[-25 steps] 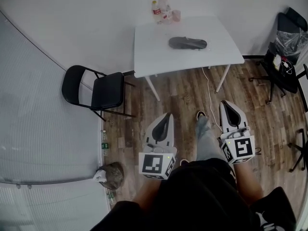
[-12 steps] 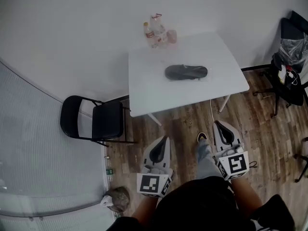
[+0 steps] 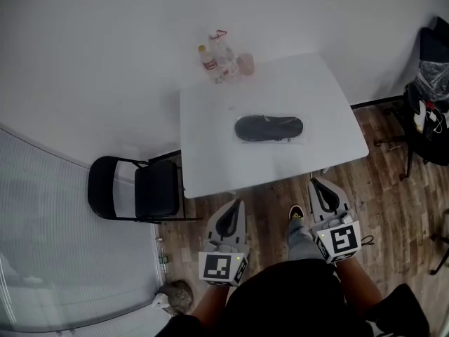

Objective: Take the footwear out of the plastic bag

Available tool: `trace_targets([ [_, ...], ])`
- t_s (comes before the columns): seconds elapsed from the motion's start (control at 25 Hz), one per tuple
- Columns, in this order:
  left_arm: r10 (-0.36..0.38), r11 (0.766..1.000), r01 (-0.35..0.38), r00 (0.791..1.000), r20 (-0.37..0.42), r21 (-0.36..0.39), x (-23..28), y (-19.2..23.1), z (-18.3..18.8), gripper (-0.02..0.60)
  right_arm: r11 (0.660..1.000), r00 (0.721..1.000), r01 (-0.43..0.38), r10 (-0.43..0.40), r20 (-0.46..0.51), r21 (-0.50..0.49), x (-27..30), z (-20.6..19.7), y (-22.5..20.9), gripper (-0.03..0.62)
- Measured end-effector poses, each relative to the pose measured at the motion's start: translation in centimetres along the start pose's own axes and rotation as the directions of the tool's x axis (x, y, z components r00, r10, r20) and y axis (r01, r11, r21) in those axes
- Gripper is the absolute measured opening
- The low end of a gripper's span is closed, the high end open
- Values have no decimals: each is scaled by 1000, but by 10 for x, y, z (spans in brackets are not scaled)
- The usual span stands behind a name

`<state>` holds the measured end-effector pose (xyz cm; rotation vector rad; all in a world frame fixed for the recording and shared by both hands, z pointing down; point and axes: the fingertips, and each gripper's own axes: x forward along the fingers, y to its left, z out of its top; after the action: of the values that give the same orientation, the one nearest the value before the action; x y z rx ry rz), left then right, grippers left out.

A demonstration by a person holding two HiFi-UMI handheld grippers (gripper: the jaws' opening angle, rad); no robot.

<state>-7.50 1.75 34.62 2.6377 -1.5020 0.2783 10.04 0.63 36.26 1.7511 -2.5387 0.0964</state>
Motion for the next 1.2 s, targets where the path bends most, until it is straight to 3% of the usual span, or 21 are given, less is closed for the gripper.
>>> trace_targets([
  [0.56,31,995,-24,997,-71,94,139,18,17,20,999,998,-50,49,-30,-21,101,6,-85,17],
  [0.76,89,989,-77,991,-98,123,171,26,26,20,998,997,-70,70,-35,1,126,4,-108,17],
  [0.96,90,989,-80,993,-74,126,193,30,28,20,997,997,-73,73,-38,1,147,2,-123,17],
  [1.2,71,984,-51,991,-111,173,212,36,19,20,997,995,-78,78,-63,-9,161,-1,-126,17],
])
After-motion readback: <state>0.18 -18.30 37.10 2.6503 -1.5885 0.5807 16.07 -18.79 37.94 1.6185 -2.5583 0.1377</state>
